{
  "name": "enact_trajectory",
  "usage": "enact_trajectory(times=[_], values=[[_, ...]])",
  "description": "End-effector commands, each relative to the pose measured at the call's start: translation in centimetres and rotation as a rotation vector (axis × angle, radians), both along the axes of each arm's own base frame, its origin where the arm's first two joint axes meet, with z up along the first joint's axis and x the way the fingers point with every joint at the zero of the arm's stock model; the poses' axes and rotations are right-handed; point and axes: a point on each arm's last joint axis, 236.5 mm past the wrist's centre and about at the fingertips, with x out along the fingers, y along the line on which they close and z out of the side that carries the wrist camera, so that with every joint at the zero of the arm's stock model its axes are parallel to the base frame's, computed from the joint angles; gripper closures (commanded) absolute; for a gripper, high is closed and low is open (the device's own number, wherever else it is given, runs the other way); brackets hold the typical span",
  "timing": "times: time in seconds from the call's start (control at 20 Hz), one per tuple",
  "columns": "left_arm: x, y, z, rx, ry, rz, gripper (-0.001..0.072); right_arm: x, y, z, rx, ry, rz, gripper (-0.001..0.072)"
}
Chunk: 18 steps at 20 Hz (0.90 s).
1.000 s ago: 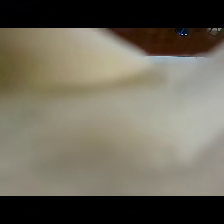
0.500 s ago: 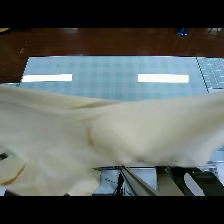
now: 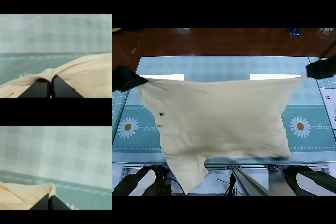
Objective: Fold the shirts.
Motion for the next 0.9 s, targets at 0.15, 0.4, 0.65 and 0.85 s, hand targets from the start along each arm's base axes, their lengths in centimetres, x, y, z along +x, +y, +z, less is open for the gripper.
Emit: enact_trajectory(times=[0.15, 0.4, 0.65, 0.85], values=[[11.2, 0.7, -6.9, 0.008, -0.123, 0.093, 0.0682, 14.1, 3.2, -3.7, 0.244, -0.327, -0.099, 0.0691], [16.9, 1.5, -7.9, 0.08, -0.28, 0.208, 0.0681, 18.5, 2.2, -5.8, 0.267, -0.436, -0.156, 0.0691], [18.7, 2.3, -9.8, 0.09, -0.289, 0.256, 0.0681, 20.4, 1.8, -7.6, 0.284, -0.475, -0.194, 0.0691], [18.7, 1.9, -13.2, 0.087, -0.215, 0.241, 0.0681, 20.0, 2.0, -11.1, 0.284, -0.386, -0.198, 0.0691]])
